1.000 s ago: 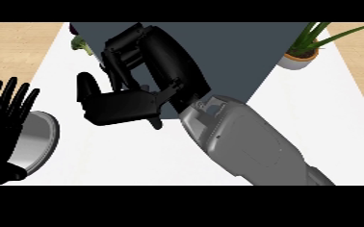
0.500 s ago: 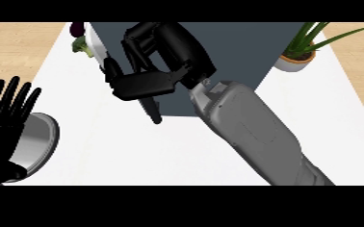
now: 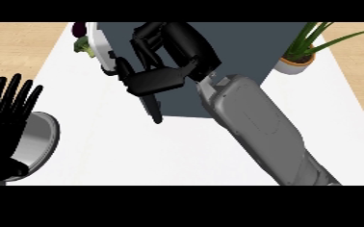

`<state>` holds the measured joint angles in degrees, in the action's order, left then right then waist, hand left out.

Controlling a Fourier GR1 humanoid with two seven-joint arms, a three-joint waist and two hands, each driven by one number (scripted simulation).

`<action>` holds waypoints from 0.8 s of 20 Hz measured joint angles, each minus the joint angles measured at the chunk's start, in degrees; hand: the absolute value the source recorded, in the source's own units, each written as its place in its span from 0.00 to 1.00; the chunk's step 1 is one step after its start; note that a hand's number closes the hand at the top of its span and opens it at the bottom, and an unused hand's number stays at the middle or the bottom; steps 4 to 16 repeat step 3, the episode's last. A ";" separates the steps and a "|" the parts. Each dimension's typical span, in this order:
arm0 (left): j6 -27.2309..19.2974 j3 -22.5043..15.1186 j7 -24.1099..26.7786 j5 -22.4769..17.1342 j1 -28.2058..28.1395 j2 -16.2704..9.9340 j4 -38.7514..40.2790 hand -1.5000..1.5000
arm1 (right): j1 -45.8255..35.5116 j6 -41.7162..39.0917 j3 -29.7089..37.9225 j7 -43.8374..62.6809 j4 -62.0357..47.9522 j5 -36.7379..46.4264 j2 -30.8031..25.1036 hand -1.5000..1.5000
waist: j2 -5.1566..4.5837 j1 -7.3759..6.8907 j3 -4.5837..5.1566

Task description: Pick up the wine, place it into the cabinet and close the cabinet

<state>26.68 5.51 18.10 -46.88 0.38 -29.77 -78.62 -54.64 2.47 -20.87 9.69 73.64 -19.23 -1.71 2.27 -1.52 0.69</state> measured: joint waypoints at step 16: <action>-0.02 -0.06 -0.40 0.08 0.17 -0.02 0.07 0.00 | 0.37 -1.11 0.06 -1.64 -0.32 0.21 -0.17 1.00 | 0.17 -0.06 0.15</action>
